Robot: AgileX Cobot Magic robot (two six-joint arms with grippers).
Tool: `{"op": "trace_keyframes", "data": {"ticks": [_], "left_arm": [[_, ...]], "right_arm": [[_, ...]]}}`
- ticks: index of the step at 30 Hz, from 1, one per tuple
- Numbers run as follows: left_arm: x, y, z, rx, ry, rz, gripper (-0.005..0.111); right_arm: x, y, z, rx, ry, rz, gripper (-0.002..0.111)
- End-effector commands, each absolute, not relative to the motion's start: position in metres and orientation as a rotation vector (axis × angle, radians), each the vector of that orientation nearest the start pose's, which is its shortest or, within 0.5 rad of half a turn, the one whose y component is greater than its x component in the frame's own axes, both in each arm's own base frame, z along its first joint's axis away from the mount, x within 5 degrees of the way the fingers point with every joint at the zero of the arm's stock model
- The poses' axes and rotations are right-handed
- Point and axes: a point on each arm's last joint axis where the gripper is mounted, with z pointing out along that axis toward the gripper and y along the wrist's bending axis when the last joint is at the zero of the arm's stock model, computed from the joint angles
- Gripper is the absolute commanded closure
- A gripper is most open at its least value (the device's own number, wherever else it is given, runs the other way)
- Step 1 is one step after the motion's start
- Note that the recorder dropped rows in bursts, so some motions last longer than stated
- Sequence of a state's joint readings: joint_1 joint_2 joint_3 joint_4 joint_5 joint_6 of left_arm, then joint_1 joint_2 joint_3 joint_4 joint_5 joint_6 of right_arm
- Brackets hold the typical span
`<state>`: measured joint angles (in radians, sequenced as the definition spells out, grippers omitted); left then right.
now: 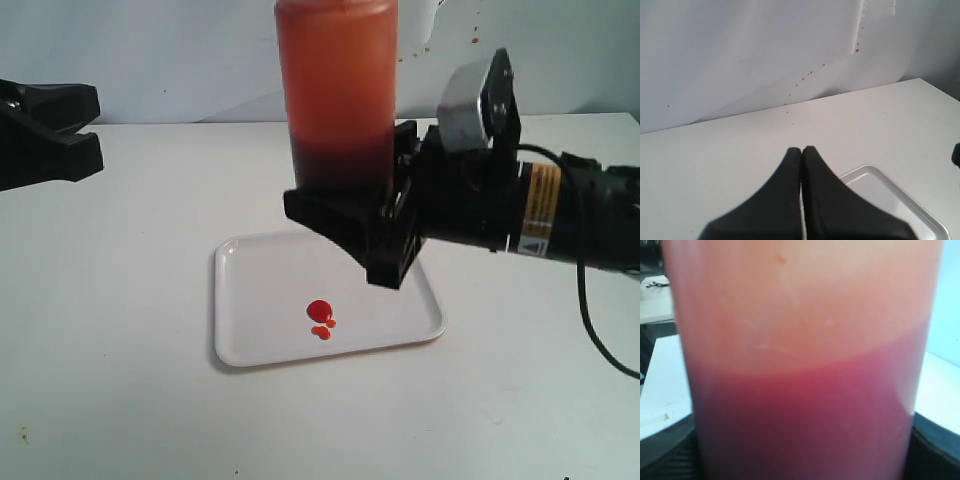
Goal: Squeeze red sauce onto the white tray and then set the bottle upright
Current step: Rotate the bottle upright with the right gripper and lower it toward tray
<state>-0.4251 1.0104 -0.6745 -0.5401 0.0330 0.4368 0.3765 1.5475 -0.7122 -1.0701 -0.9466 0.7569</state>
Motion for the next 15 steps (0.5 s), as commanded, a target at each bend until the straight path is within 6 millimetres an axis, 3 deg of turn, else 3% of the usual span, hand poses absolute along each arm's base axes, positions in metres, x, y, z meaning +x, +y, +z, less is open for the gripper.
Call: {"op": "trace_keyframes", "data": {"ticks": [1,15], "left_arm": [[0.1984,-0.0919,0.3156,0.301,1.838,-0.386,0.107],[0.1984,-0.0919,0.3156,0.301,1.838,-0.386,0.107]], "right_arm": [[0.2321,0.1632,0.2393,-0.946,1.347,0.946,0.108],[0.2224,0.1599,0.2357,-0.898,1.291,0.986,0.108]]}}
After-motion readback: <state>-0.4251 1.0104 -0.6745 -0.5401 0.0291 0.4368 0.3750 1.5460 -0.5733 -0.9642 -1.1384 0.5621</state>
